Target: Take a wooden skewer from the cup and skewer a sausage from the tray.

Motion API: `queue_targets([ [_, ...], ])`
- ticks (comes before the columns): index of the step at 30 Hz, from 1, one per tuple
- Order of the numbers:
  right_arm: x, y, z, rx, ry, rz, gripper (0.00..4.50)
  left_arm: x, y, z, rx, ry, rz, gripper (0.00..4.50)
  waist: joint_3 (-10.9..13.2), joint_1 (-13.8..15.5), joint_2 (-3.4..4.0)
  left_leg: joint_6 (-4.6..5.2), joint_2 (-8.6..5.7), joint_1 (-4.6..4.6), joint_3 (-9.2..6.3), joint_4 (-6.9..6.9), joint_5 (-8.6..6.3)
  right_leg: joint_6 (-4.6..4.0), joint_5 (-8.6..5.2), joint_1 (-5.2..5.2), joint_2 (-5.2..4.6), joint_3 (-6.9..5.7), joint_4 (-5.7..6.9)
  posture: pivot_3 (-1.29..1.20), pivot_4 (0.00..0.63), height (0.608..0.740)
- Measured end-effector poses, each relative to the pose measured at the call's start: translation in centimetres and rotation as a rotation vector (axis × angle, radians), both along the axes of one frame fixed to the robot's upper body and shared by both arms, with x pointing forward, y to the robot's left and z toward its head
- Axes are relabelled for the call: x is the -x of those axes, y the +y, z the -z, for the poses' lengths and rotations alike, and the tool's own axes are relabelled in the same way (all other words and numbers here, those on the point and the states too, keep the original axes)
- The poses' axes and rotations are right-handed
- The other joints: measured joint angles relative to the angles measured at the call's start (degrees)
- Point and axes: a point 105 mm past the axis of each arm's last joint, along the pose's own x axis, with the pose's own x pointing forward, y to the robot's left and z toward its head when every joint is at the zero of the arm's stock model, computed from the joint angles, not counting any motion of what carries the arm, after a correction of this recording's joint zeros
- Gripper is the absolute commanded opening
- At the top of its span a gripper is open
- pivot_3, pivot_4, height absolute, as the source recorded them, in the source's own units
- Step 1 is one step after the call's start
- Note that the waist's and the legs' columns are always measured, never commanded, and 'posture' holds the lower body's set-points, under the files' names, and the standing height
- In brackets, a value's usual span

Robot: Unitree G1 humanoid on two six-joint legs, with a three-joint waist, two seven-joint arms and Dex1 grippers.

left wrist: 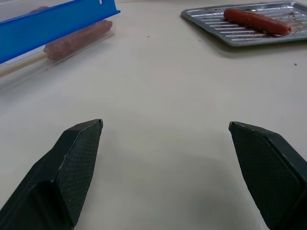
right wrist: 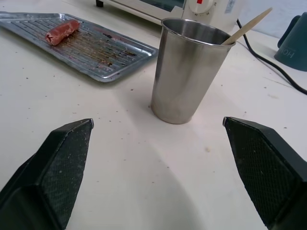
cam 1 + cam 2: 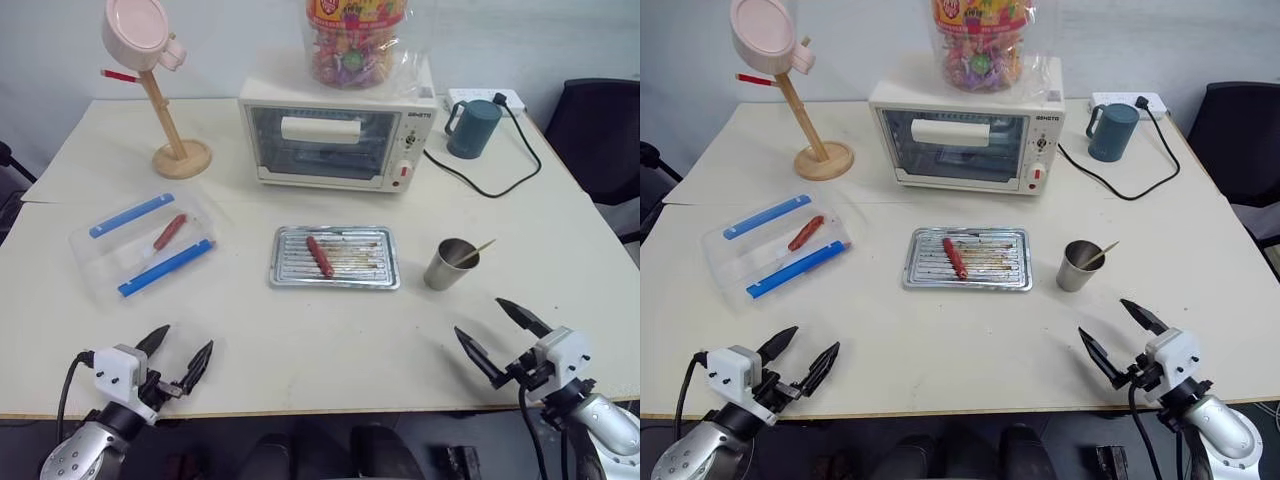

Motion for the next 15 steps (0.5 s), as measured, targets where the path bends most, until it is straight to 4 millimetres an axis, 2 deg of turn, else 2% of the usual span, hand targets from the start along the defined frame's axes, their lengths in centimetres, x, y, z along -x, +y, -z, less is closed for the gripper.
queue_targets([
  [2, -0.3, 0.1, -0.2, -0.001, -0.013, -0.004, 4.50, 0.0, 0.0, -0.1, -0.007, -0.002, 0.002, 4.45, 0.0, 0.0, 0.02, 0.25, 0.02, 0.12, 0.00, -0.03, -0.15, 0.00, 0.00, 0.14, 0.00, -0.01, -0.08, 0.00, 0.150, 0.740],
  [6, -0.4, 1.2, 0.0, -0.022, -0.022, -0.033, 4.50, -0.2, -0.2, -0.7, -0.001, -0.016, 0.050, 4.45, 0.0, 0.0, 0.04, 0.08, 0.05, 0.10, -0.02, -0.03, -0.10, -0.02, -0.01, 0.12, 0.02, -0.02, -0.08, 0.00, 0.150, 0.740],
  [9, 0.2, 1.3, -0.3, -0.028, -0.016, -0.037, 4.50, -0.8, -0.6, -1.8, 0.088, -0.034, 0.129, 4.45, 0.0, 0.3, 0.07, 0.05, 0.05, 0.07, -0.02, 0.01, -0.09, -0.02, -0.01, 0.13, -0.01, -0.03, -0.10, 0.00, 0.150, 0.740],
  [11, 0.8, 1.1, -1.1, -0.005, -0.025, -0.048, 4.50, -1.2, -0.4, -2.8, 0.125, -0.058, 0.167, 4.45, 0.0, 0.2, 0.11, 0.04, 0.05, 0.08, -0.02, 0.02, -0.11, -0.02, -0.01, 0.14, -0.01, -0.02, -0.11, 0.00, 0.150, 0.740],
  [15, 2.4, -1.0, -4.0, 0.030, -0.033, -0.004, 4.50, -1.7, -0.9, -3.9, 0.117, -0.044, 0.359, 4.45, -0.1, 0.2, 0.26, 0.04, 0.05, 0.08, -0.03, 0.01, -0.12, -0.02, -0.01, 0.17, 0.01, -0.04, -0.15, 0.00, 0.150, 0.740],
])
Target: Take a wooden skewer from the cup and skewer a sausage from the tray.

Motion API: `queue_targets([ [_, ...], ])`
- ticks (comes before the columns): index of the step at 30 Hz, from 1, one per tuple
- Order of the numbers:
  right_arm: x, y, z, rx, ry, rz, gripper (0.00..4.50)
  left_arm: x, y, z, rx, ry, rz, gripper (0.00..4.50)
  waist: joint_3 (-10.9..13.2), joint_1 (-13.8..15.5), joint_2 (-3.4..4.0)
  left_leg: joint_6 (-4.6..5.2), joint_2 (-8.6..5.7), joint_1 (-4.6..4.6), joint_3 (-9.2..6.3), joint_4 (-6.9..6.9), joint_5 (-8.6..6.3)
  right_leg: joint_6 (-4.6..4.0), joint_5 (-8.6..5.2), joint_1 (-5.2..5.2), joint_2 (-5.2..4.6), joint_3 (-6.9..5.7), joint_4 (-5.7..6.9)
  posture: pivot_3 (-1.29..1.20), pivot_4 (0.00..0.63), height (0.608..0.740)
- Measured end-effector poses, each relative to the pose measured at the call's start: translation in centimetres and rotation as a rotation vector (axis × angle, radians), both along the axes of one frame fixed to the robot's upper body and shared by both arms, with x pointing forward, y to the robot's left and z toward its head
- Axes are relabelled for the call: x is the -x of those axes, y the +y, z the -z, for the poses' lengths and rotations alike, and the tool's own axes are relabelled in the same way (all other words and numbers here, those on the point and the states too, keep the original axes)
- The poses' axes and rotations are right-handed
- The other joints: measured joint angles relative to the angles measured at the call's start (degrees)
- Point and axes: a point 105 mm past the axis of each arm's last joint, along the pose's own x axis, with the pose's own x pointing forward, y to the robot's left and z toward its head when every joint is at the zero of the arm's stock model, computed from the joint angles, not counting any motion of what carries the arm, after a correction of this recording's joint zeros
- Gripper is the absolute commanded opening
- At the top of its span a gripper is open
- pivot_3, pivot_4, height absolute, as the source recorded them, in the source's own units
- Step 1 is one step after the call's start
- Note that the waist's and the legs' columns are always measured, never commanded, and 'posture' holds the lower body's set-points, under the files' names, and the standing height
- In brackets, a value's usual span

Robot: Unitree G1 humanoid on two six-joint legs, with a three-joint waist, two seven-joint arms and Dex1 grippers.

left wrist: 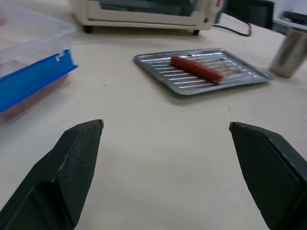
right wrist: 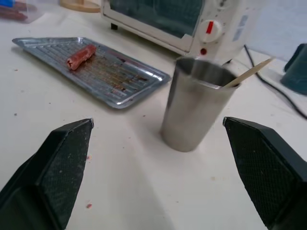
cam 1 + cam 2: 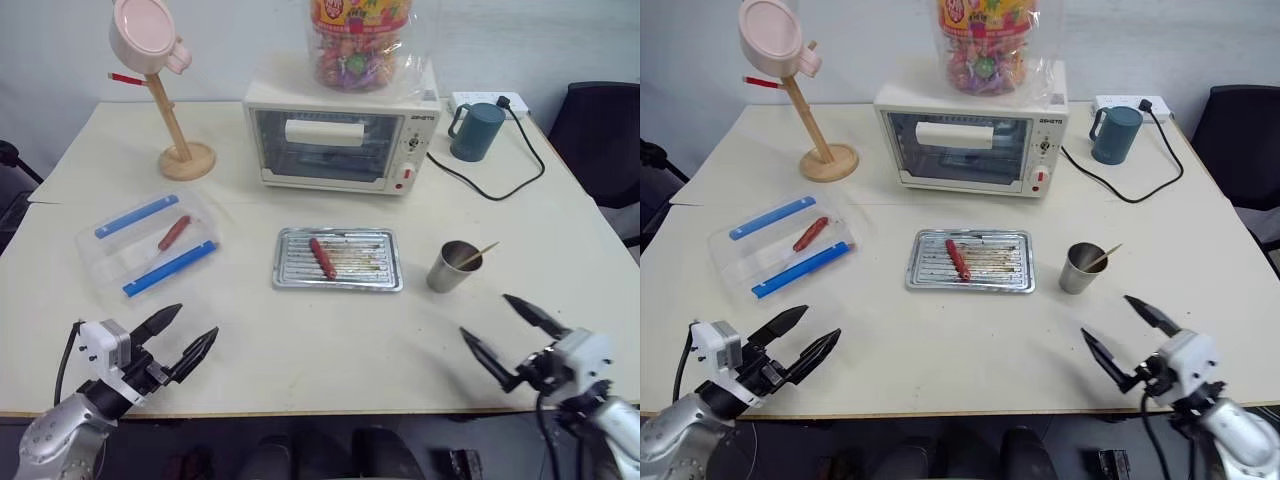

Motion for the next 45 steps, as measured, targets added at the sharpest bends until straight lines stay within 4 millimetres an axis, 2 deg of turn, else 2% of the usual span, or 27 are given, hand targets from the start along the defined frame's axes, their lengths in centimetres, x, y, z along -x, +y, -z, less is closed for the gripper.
queue_targets([
  [2, 0.4, -1.2, -1.0, -0.001, -0.007, 0.036, 4.50, -0.6, -0.3, -0.8, -0.020, -0.021, 0.079, 4.45, 0.0, 0.0, -0.06, 0.01, 0.01, 0.03, -0.01, 0.00, -0.01, 0.00, 0.00, 0.04, 0.01, -0.01, 0.00, 0.00, 0.150, 0.740],
  [5, 0.6, -2.1, -1.4, 0.022, 0.012, 0.033, 4.50, -2.6, -0.7, -2.2, -0.037, -0.063, 0.156, 4.45, 0.0, -0.1, -0.04, 0.03, -0.01, 0.03, 0.00, 0.00, -0.01, 0.00, 0.00, 0.02, 0.00, 0.00, 0.02, 0.00, 0.150, 0.740],
  [9, -0.7, -3.4, -2.5, 0.048, 0.045, -0.006, 4.50, -4.6, -1.3, -3.7, -0.039, -0.083, 0.240, 4.45, 0.0, -0.6, -0.01, 0.04, 0.00, 0.03, 0.09, 0.01, -0.02, 0.02, 0.01, -0.02, 0.03, 0.04, 0.02, 0.00, 0.150, 0.740],
  [14, -3.7, -3.9, -4.3, 0.060, 0.178, -0.152, 4.50, -4.3, -3.6, -2.9, -0.011, -0.026, 0.387, 4.45, 0.0, -1.0, 0.07, 0.05, 0.03, -0.01, 0.10, 0.01, -0.01, 0.02, 0.01, -0.06, 0.03, 0.03, 0.00, 0.00, 0.150, 0.740],
  [17, -4.9, -4.0, -4.9, 0.032, 0.218, -0.198, 4.50, -4.2, -4.5, -2.6, 0.007, -0.010, 0.421, 4.45, 0.0, -0.5, 0.03, 0.04, 0.08, -0.03, 0.07, 0.02, -0.01, 0.02, 0.01, -0.06, 0.05, 0.00, -0.02, 0.00, 0.150, 0.740],
  [21, -6.9, -3.2, -4.7, -0.011, 0.296, -0.286, 4.50, -3.9, -5.5, -2.8, 0.025, -0.020, 0.440, 4.45, 0.0, -0.3, 0.05, 0.05, 0.04, -0.07, 0.09, 0.12, -0.01, 0.04, 0.02, -0.06, 0.01, 0.03, -0.02, 0.00, 0.150, 0.740],
  [28, -10.7, -2.1, -6.4, 0.010, 0.330, -0.352, 4.50, -3.3, -6.3, -2.4, 0.044, 0.000, 0.442, 4.45, 0.1, -0.4, 0.09, 0.03, 0.04, -0.12, 0.09, 0.10, -0.01, 0.04, 0.02, -0.15, 0.01, 0.01, -0.04, 0.00, 0.150, 0.740],
  [32, -11.5, -1.2, -5.2, 0.021, 0.405, -0.405, 4.50, -2.9, -6.9, -2.2, 0.053, 0.003, 0.443, 4.45, 0.1, -0.2, 0.09, 0.02, 0.04, -0.16, 0.07, 0.12, -0.01, 0.04, 0.02, -0.16, 0.00, -0.02, -0.07, 0.00, 0.150, 0.740],
  [35, -11.9, -0.8, -4.4, 0.025, 0.452, -0.435, 4.05, -2.9, -6.9, -2.1, 0.053, 0.005, 0.438, 4.50, 0.1, -0.2, 0.11, 0.03, 0.02, -0.18, 0.08, 0.14, -0.01, 0.04, 0.02, -0.17, -0.01, -0.01, -0.06, 0.00, 0.150, 0.740],
  [45, -12.1, -0.7, -4.7, 0.049, 0.470, -0.469, 1.38, -2.6, -6.8, -1.9, 0.046, 0.002, 0.434, 4.50, 0.1, -0.3, 0.11, 0.02, 0.03, -0.18, 0.07, 0.13, -0.01, 0.04, 0.02, -0.18, 0.00, -0.02, -0.07, 0.00, 0.150, 0.740],
])
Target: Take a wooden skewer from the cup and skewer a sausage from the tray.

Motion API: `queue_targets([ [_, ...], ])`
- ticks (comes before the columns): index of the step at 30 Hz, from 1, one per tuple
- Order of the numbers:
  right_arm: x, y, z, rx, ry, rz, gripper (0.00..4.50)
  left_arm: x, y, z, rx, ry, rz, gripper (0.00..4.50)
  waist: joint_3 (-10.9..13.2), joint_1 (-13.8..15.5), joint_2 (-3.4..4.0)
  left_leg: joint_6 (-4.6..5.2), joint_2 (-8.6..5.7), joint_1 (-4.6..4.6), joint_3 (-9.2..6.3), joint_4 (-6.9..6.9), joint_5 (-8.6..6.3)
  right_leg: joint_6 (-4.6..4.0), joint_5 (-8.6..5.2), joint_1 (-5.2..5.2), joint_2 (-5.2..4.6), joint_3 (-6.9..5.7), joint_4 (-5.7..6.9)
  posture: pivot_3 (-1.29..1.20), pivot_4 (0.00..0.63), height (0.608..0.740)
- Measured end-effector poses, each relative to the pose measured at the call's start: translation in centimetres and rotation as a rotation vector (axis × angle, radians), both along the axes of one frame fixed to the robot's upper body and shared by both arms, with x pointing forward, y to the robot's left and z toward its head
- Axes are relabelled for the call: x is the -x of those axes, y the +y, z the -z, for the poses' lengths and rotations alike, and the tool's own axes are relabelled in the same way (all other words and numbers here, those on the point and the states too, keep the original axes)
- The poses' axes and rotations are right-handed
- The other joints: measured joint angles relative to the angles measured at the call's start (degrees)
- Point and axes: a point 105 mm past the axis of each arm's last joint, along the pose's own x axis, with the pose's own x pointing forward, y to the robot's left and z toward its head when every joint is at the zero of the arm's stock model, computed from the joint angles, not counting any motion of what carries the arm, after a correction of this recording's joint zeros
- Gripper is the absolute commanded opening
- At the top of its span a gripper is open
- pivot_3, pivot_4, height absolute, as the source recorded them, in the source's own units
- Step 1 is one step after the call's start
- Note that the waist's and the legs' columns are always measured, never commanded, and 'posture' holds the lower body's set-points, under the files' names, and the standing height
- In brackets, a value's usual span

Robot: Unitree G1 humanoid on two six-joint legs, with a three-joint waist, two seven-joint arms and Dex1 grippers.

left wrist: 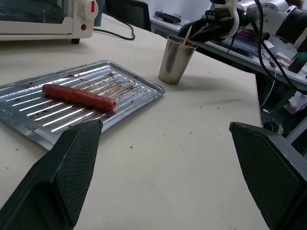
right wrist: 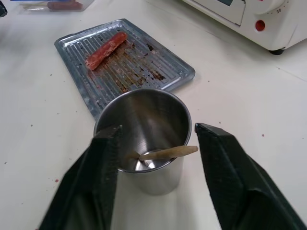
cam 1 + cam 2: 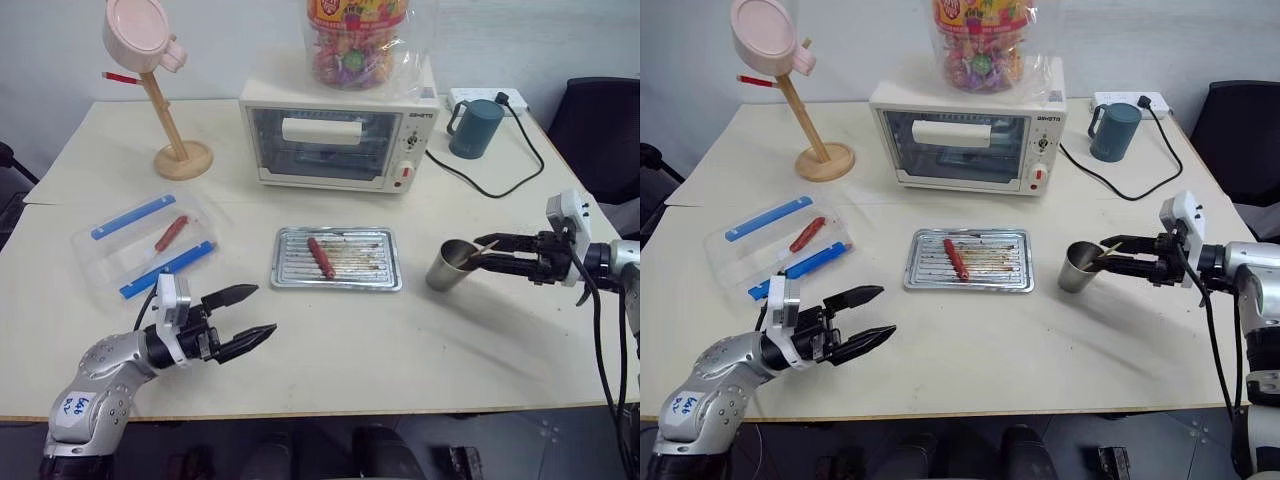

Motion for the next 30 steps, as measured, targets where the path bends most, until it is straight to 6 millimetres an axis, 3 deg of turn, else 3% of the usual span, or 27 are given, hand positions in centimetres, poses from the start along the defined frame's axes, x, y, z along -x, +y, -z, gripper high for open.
queue_targets([
  [5, 0.1, 0.0, 0.0, 0.008, 0.004, -0.013, 0.06, -0.1, 0.2, 0.3, -0.003, -0.002, -0.007, 4.50, 0.0, 0.0, 0.00, 0.00, 0.00, 0.00, 0.00, 0.00, 0.00, 0.00, 0.00, 0.00, 0.00, 0.00, 0.00, 0.00, 0.150, 0.740],
  [14, 0.5, 0.5, -1.9, -0.038, 0.043, -0.044, 0.02, -0.7, -0.1, 0.1, 0.010, -0.016, 0.013, 4.50, 0.1, 0.0, 0.13, -0.01, -0.01, -0.03, 0.00, 0.01, -0.01, 0.00, 0.00, -0.02, -0.01, 0.00, 0.00, 0.00, 0.150, 0.740],
  [17, 1.7, 0.2, -5.1, -0.037, 0.046, -0.063, 0.02, -1.6, -0.2, -0.2, 0.022, -0.029, 0.016, 4.50, 0.2, 0.3, 0.30, -0.01, -0.04, -0.11, -0.03, 0.03, -0.01, 0.00, 0.00, -0.07, -0.04, -0.03, -0.03, 0.00, 0.150, 0.740],
  [22, 4.0, 0.4, -12.5, -0.131, -0.025, -0.090, 0.02, -2.0, -1.5, -1.1, 0.052, -0.053, 0.069, 4.50, 0.2, 0.3, 0.30, -0.04, 0.01, -0.20, -0.05, -0.05, -0.03, 0.00, 0.00, -0.14, 0.00, -0.05, -0.16, 0.00, 0.150, 0.740],
  [25, 4.7, 1.7, -13.3, -0.214, -0.003, -0.147, 0.02, -2.1, -2.3, -1.3, 0.072, -0.043, 0.100, 4.50, 0.2, -0.1, 0.18, -0.04, 0.02, -0.19, -0.01, -0.03, -0.04, 0.01, 0.01, -0.14, 0.02, -0.01, -0.13, 0.00, 0.150, 0.740],
  [30, 5.0, 8.5, -10.6, -0.370, 0.058, -0.369, 0.02, -2.3, -5.3, -4.0, 0.173, -0.080, 0.217, 4.50, 0.3, 0.1, 0.08, -0.08, 0.01, -0.30, -0.07, 0.12, -0.01, 0.05, 0.03, -0.23, 0.02, -0.09, 0.07, 0.00, 0.150, 0.740],
])
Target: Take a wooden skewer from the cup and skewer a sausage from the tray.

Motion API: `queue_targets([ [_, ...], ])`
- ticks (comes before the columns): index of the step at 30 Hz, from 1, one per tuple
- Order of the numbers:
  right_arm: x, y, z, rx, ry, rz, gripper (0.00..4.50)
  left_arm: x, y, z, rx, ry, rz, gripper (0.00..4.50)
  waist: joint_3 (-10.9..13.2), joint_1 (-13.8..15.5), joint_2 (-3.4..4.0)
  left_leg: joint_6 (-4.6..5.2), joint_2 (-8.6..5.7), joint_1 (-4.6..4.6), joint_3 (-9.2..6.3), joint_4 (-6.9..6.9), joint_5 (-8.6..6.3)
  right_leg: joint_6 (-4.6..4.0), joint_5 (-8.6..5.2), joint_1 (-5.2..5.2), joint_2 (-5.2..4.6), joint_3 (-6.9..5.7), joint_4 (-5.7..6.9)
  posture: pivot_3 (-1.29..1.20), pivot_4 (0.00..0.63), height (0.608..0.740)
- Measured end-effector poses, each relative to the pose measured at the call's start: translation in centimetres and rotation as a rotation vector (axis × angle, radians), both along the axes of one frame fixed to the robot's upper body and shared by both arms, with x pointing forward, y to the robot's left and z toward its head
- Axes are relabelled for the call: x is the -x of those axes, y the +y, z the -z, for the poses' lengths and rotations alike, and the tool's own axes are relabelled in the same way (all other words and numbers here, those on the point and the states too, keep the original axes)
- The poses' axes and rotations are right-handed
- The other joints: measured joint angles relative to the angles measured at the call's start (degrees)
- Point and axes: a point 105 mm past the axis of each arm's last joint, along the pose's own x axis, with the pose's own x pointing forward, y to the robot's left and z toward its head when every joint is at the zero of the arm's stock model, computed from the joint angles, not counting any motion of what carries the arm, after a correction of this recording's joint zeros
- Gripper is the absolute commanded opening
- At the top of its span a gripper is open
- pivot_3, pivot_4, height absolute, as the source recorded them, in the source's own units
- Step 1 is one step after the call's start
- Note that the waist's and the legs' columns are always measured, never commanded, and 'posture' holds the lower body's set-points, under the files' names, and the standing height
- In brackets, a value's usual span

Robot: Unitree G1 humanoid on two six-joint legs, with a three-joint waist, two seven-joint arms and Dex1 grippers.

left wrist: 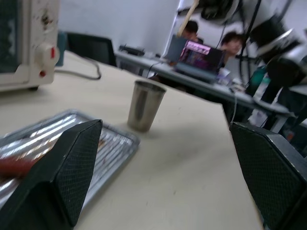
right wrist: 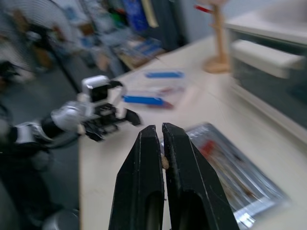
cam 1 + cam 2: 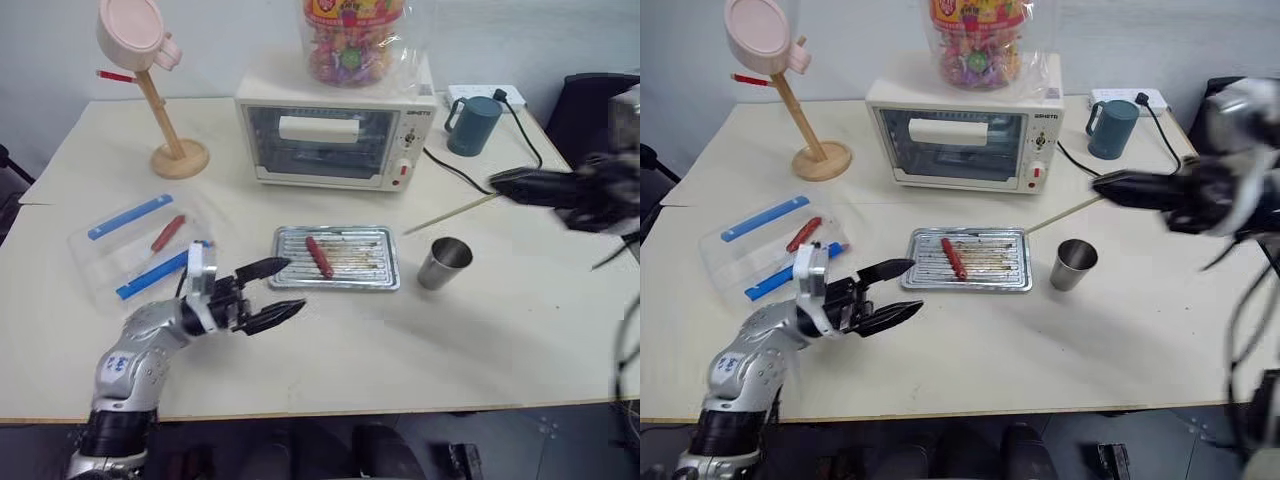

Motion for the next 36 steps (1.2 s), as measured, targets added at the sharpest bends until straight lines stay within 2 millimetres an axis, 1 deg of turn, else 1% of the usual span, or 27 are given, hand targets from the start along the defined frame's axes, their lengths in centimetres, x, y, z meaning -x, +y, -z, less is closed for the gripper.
queue_targets([
  [1, 0.1, 1.5, 0.8, -0.024, 0.003, -0.019, 0.02, 0.1, -0.6, -0.7, 0.020, -0.001, 0.033, 4.50, 0.0, 0.1, 0.00, 0.00, 0.00, -0.10, -0.03, 0.03, 0.00, 0.00, 0.00, -0.08, 0.00, -0.04, 0.04, 0.00, 0.150, 0.740],
  [3, 0.4, 3.2, 1.9, -0.045, 0.012, -0.048, 0.02, 0.3, -1.5, -1.3, 0.042, 0.010, 0.090, 4.50, 0.0, 0.4, 0.00, 0.00, -0.03, -0.63, -0.16, 0.31, 0.01, 0.05, 0.03, -0.47, -0.01, -0.13, 0.29, 0.00, 0.150, 0.740],
  [4, 0.5, 3.7, 2.4, -0.050, 0.020, -0.056, 0.02, 0.4, -1.9, -1.5, 0.052, 0.013, 0.109, 4.50, 0.0, 0.6, 0.00, 0.00, -0.04, -0.81, -0.16, 0.56, -0.01, 0.05, 0.03, -0.62, -0.01, -0.13, 0.44, 0.00, 0.150, 0.740],
  [6, 0.7, 4.7, 4.4, -0.040, 0.055, -0.064, 0.02, 0.7, -3.1, -1.6, 0.056, 0.024, 0.161, 4.50, 0.0, 1.1, 0.00, 0.07, -0.15, -0.91, -0.16, 0.78, -0.05, 0.09, 0.05, -0.67, -0.06, -0.11, 0.41, 0.00, 0.150, 0.740],
  [8, 0.8, 5.3, 5.1, -0.057, 0.062, -0.066, 0.02, 0.8, -3.7, -1.7, 0.069, 0.020, 0.184, 4.50, 0.0, 1.2, 0.00, 0.08, -0.19, -0.93, -0.16, 0.89, -0.05, 0.16, 0.08, -0.65, -0.08, -0.08, 0.33, 0.00, 0.150, 0.740],
  [11, 0.8, 6.4, 5.4, -0.074, 0.050, -0.082, 0.02, 1.0, -4.8, -2.1, 0.100, 0.002, 0.215, 4.50, 0.0, 1.2, 0.00, 0.09, -0.19, -0.90, -0.15, 0.92, -0.03, 0.17, 0.10, -0.65, -0.07, -0.06, 0.39, 0.00, 0.150, 0.740],
  [14, 0.8, 6.5, 5.3, -0.075, 0.037, -0.067, 0.00, 0.9, -5.0, -2.2, 0.108, -0.006, 0.202, 3.99, 0.0, 1.1, 0.00, 0.08, -0.16, -0.88, -0.15, 0.89, -0.02, 0.17, 0.09, -0.67, -0.03, -0.05, 0.40, 0.00, 0.150, 0.740],
  [16, 0.7, 6.5, 5.3, -0.076, 0.037, -0.056, 0.00, 0.9, -5.0, -2.1, 0.109, -0.011, 0.190, 3.48, 0.0, 1.0, 0.00, 0.08, -0.16, -0.87, -0.15, 0.86, -0.03, 0.17, 0.09, -0.68, -0.03, -0.05, 0.39, 0.00, 0.150, 0.740],
  [21, 0.6, 6.4, 5.5, -0.088, 0.049, -0.041, 0.00, 0.7, -4.6, -1.2, 0.101, 0.010, 0.144, 2.27, 0.0, 1.1, 0.00, 0.09, -0.17, -0.88, -0.16, 0.86, -0.02, 0.17, 0.09, -0.67, -0.04, -0.04, 0.37, 0.00, 0.150, 0.740],
  [29, 0.8, 6.6, 5.2, -0.109, 0.061, -0.053, 0.00, 0.3, -4.7, -1.1, 0.110, -0.005, 0.113, 0.33, 0.0, 1.2, 0.00, 0.09, -0.17, -0.88, -0.16, 0.86, -0.03, 0.17, 0.09, -0.67, -0.04, -0.05, 0.36, 0.00, 0.150, 0.740],
  [30, 0.8, 6.6, 5.2, -0.111, 0.063, -0.052, 0.00, 0.3, -4.7, -1.1, 0.112, -0.007, 0.113, 0.15, 0.0, 1.2, 0.00, 0.09, -0.17, -0.88, -0.15, 0.85, -0.03, 0.17, 0.09, -0.67, -0.04, -0.05, 0.36, 0.00, 0.150, 0.740],
  [31, 0.8, 6.6, 5.1, -0.114, 0.063, -0.050, 0.00, 0.3, -4.7, -1.1, 0.115, -0.010, 0.118, 0.02, 0.0, 1.2, 0.00, 0.09, -0.17, -0.88, -0.15, 0.85, -0.03, 0.17, 0.09, -0.67, -0.04, -0.04, 0.36, 0.00, 0.150, 0.740],
  [36, 0.8, 6.6, 4.9, -0.135, 0.077, -0.046, 0.00, 0.3, -4.8, -1.3, 0.127, -0.014, 0.115, 0.02, 0.0, 1.1, 0.00, 0.09, -0.16, -0.88, -0.16, 0.85, -0.03, 0.17, 0.09, -0.67, -0.04, -0.05, 0.37, 0.00, 0.150, 0.740],
])
